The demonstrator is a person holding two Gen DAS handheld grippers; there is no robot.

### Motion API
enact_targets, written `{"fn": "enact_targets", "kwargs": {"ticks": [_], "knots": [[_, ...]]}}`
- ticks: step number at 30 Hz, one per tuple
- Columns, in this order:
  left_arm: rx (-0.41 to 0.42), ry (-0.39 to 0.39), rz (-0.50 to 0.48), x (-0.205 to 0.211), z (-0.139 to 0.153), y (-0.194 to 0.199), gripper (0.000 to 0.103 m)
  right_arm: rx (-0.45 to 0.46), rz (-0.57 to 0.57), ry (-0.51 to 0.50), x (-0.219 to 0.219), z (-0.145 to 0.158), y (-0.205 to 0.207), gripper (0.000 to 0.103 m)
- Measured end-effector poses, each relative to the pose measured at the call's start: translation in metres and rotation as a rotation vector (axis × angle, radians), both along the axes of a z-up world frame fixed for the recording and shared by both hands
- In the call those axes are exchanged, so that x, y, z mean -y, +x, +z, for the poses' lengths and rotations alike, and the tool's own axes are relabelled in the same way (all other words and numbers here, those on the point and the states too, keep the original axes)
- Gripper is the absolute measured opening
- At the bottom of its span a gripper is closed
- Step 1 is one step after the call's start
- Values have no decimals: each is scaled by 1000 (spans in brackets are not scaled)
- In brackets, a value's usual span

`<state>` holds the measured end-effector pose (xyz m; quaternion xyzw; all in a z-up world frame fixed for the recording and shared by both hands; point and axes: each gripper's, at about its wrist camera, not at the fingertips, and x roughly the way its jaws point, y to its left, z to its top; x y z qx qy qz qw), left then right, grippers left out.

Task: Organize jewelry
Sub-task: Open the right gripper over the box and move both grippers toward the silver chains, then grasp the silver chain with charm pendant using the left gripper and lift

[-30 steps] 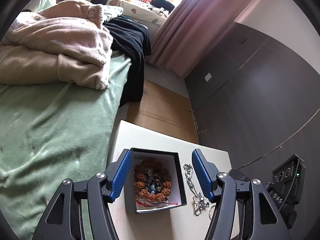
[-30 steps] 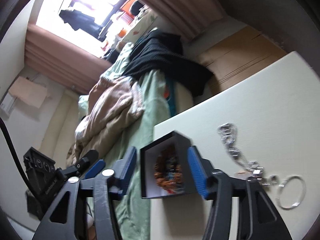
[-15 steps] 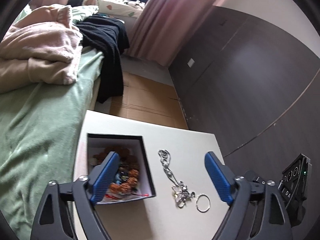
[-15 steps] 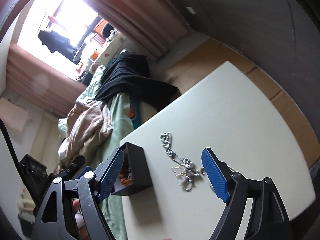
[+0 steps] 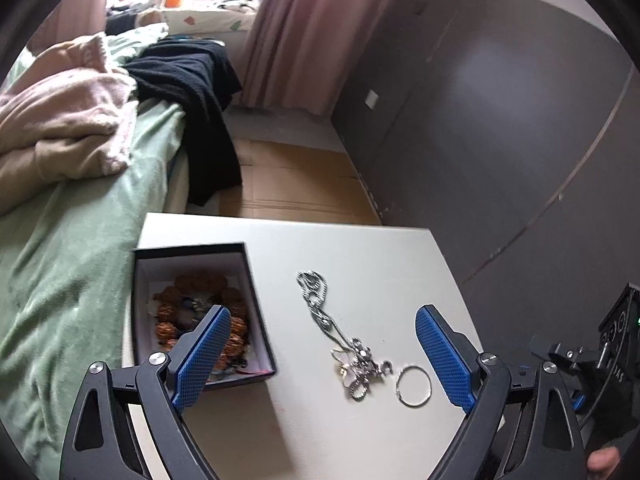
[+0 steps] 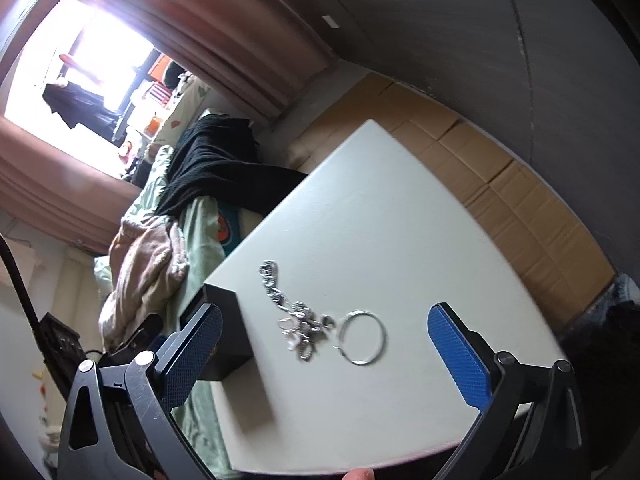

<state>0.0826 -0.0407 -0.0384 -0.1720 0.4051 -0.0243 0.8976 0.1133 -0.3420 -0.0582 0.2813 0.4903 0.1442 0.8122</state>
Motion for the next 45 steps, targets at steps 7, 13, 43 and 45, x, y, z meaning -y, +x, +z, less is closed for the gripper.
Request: {"fn": "enact_targets", "kwargs": {"ticks": [7, 13, 43, 45], "knots": [[-45, 71, -89, 34, -17, 5, 84, -53, -66, -50, 23, -11, 2, 103], [-105, 85, -143, 58, -38, 14, 61, -107, -83, -34, 36, -23, 6, 103], [-272, 228, -130, 111, -100, 64, 34, -137, -69, 34, 48, -26, 16, 103], [-277, 189, -143, 111, -100, 61, 25, -137, -67, 31, 48, -25, 17, 103]]}}
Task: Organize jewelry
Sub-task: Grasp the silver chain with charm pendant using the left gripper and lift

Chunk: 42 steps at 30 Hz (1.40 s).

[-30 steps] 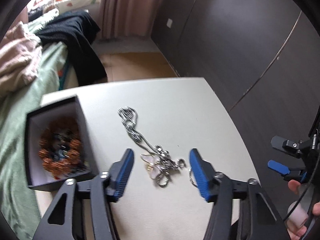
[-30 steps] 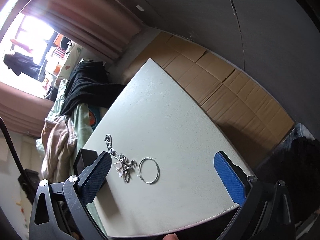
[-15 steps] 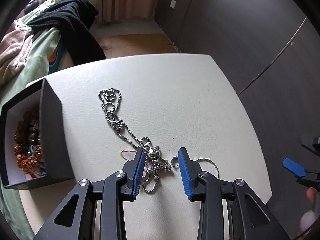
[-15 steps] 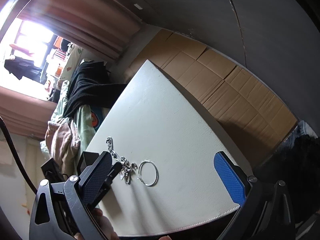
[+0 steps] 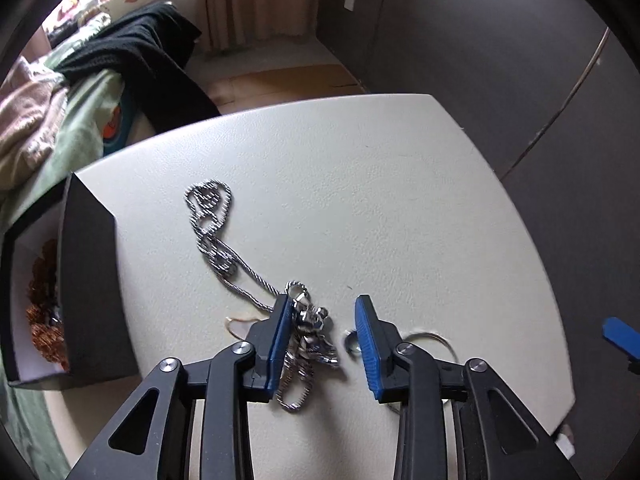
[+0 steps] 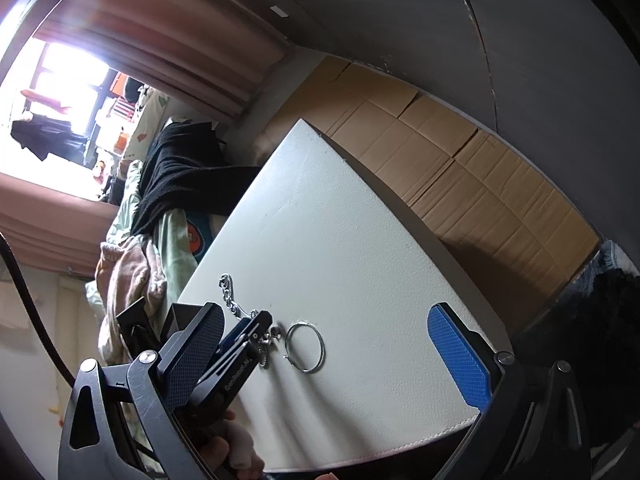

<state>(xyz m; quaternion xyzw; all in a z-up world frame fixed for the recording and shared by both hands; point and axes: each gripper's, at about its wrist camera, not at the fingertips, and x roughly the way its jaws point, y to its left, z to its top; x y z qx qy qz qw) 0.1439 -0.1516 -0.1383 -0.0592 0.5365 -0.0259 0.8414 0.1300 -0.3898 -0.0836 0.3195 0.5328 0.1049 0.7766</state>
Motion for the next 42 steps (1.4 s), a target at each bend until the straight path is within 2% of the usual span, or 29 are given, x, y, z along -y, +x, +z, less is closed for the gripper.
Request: {"fn": "enact_targets", "kwargs": {"ticks": [2, 7, 13, 17, 25, 27, 29, 33, 39, 41, 42], "knots": [[-30, -49, -6, -3, -3, -3, 17, -2, 5, -3, 0, -1, 1, 103], [-23, -72, -12, -8, -3, -5, 17, -6, 2, -3, -1, 0, 2, 103], [-5, -6, -48, 4, -2, -7, 17, -12, 22, -14, -5, -2, 3, 103], [-20, -73, -26, -6, -1, -9, 15, -9, 21, -20, -6, -1, 2, 103], [65, -147, -8, -27, 34, -19, 15, -5, 65, -36, -21, -2, 4, 102], [88, -163, 3, -34, 45, -22, 15, -7, 83, -74, -28, -4, 4, 96], [114, -172, 12, -40, 56, -27, 15, -19, 107, -96, -34, -9, 7, 80], [171, -203, 37, -55, 79, -35, 15, -49, 180, -136, -54, -20, 9, 68], [236, -245, 82, -80, 106, -45, 15, -30, 329, -201, -100, -25, 3, 45], [248, -254, 92, -87, 110, -47, 15, -33, 370, -235, -115, -30, 1, 32], [255, -260, 98, -91, 112, -48, 15, -35, 384, -249, -121, -32, 0, 29]]}}
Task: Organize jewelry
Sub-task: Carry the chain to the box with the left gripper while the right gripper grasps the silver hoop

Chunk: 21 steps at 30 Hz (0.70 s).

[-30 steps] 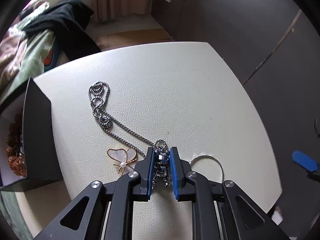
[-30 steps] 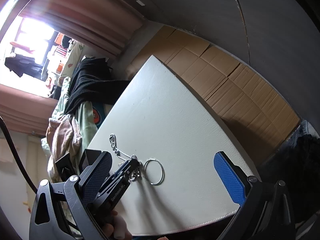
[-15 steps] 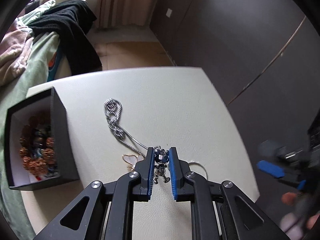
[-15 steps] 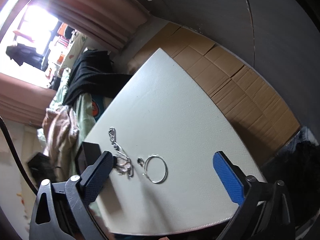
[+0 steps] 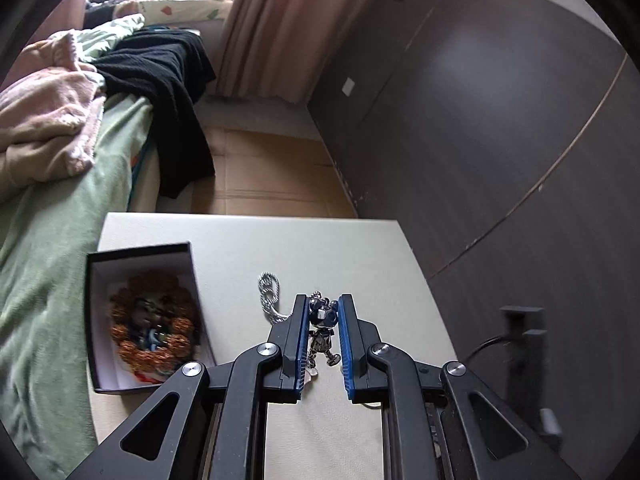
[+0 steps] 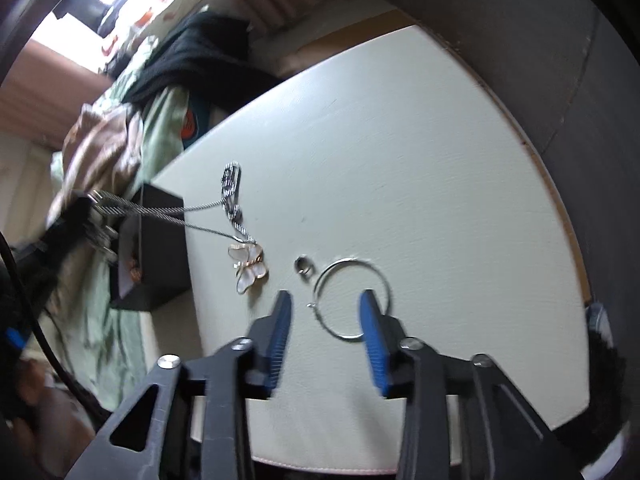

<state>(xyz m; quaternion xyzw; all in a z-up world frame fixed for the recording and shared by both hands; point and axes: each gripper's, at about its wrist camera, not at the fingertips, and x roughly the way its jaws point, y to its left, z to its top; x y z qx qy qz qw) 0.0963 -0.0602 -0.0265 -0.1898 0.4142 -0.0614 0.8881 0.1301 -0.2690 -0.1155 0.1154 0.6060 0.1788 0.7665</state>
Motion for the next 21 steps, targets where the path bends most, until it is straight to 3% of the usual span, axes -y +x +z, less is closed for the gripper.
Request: {"fn": "enact_targets", "kwargs": {"ticks": [7, 17, 21], "knots": [[47, -30, 35, -22, 17, -12, 15, 18, 67, -100, -27, -8, 1, 27], [84, -46, 70, -41, 29, -21, 15, 87, 156, -304, -46, -13, -9, 7], [82, -56, 67, -36, 31, -22, 15, 78, 143, -282, -39, -12, -8, 4]]}}
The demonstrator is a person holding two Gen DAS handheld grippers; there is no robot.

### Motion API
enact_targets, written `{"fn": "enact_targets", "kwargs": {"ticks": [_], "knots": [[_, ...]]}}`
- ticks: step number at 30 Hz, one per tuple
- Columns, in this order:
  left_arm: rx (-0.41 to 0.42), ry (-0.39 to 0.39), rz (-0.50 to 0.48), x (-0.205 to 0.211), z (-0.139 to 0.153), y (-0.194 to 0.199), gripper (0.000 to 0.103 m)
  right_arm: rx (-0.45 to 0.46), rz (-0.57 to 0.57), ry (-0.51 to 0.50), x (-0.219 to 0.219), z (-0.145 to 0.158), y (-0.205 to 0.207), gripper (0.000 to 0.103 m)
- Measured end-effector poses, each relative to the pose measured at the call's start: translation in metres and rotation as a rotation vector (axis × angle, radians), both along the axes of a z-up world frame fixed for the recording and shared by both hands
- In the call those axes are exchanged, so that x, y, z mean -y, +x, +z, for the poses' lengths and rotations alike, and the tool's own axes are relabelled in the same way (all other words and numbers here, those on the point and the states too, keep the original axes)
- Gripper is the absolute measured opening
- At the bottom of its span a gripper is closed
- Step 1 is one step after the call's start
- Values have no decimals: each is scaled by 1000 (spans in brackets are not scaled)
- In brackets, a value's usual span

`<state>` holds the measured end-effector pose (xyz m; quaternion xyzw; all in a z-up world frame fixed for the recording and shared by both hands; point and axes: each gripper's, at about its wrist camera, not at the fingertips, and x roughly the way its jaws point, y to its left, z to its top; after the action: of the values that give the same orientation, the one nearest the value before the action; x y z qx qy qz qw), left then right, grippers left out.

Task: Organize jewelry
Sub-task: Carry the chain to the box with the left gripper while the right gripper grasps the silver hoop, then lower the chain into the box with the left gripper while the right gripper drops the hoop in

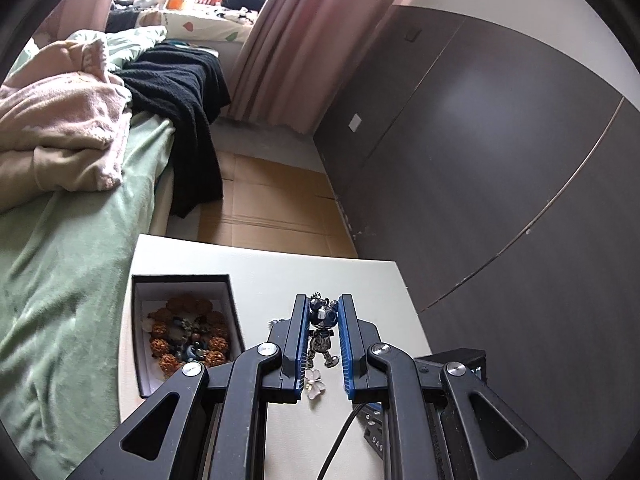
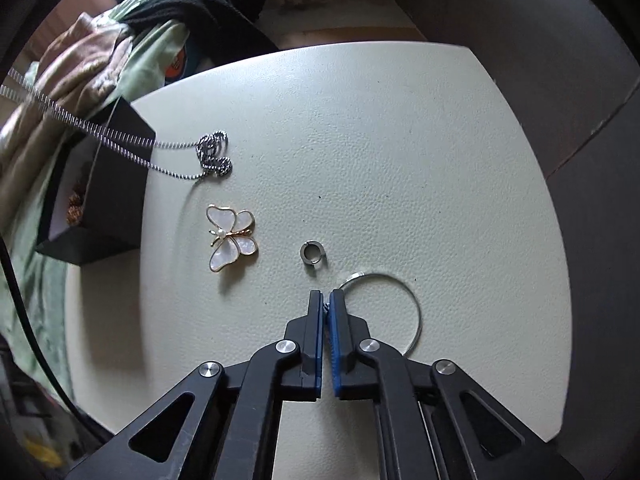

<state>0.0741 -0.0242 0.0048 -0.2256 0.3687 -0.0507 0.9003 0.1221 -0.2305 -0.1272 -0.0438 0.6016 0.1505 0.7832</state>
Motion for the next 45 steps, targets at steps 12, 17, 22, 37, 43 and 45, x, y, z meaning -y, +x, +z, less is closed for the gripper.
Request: {"fn": "enact_targets", "kwargs": {"ticks": [12, 17, 22, 37, 43, 45], "knots": [[85, 144, 15, 18, 69, 0, 14, -9, -113, 381, 49, 36, 17, 4], [136, 207, 47, 16, 109, -2, 14, 12, -106, 526, 45, 50, 20, 4], [187, 259, 86, 9, 149, -9, 14, 62, -91, 676, 41, 68, 23, 4], [251, 348, 170, -23, 202, -22, 14, 81, -59, 723, 21, 75, 24, 4], [214, 337, 184, -38, 182, -18, 14, 73, -48, 711, 21, 73, 20, 4], [201, 322, 191, -46, 174, -17, 14, 71, -45, 705, 20, 72, 20, 4]]}}
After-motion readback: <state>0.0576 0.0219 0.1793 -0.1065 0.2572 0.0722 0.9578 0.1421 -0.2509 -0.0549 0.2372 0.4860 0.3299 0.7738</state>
